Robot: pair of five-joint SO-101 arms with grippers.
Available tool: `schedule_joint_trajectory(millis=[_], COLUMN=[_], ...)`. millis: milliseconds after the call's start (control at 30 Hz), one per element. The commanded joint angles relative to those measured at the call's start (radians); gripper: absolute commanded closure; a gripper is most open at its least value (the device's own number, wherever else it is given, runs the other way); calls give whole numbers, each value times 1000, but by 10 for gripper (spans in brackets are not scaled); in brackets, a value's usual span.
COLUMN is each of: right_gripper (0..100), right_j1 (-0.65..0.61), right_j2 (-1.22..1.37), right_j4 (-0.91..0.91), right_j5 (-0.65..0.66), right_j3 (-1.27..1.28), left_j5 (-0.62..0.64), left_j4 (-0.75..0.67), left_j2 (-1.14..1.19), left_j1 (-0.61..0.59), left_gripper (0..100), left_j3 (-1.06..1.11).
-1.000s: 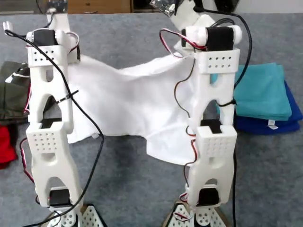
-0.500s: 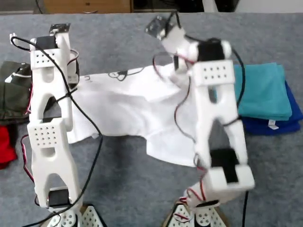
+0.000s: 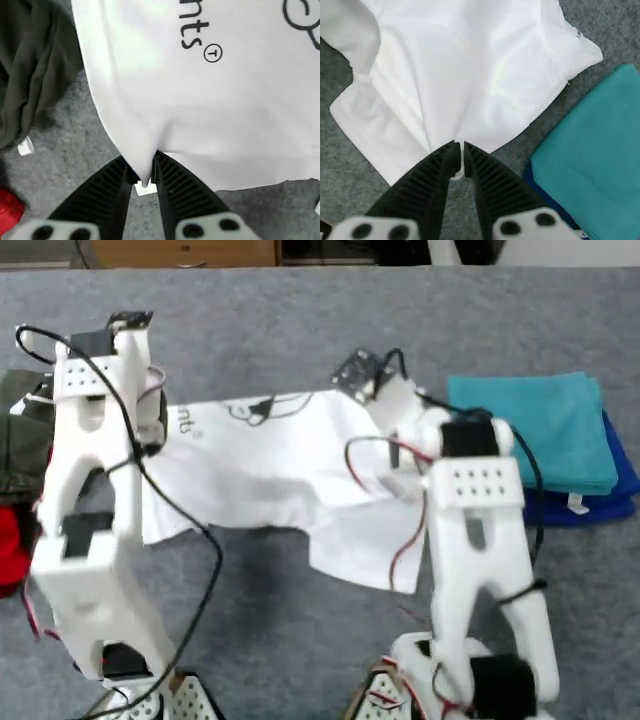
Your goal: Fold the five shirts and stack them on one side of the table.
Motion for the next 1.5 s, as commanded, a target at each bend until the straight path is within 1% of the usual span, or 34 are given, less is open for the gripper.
schedule_joint_trajectory(millis=[0,33,133,200,267,467,567,733,900,1000,1133,1333,1400,1467], right_gripper=[997,997,997,997,997,997,997,997,996,996,996,993,976,926], right_j1=[-12,-4,7,1,8,41,41,44,44,45,45,45,45,45], right_j2=[-94,-114,-166,-203,-237,-329,-360,-372,-367,-367,-369,-372,-372,-372], right_j4=[-18,-17,9,41,37,80,40,-6,-66,-66,-61,-68,-68,-68], right_j5=[25,25,71,110,123,143,146,146,144,149,150,150,150,149], right_j3=[67,88,134,165,200,275,363,443,443,444,463,498,493,492], left_j5=[51,51,46,46,46,44,44,44,-18,-60,-80,-106,-106,-106], left_j4=[-198,-236,-262,-338,-397,-413,-437,-437,-411,-397,-391,-296,-288,-270], left_j2=[-191,-217,-252,-243,-219,-139,-102,-85,-87,-87,-87,-87,-87,-87], left_j1=[-8,-14,-15,-26,-41,-52,-52,-52,-49,-55,-83,-81,-63,-40], left_gripper=[982,982,982,982,982,982,982,982,982,982,982,981,981,978], left_j3=[321,382,489,546,592,597,598,605,597,598,605,552,552,552])
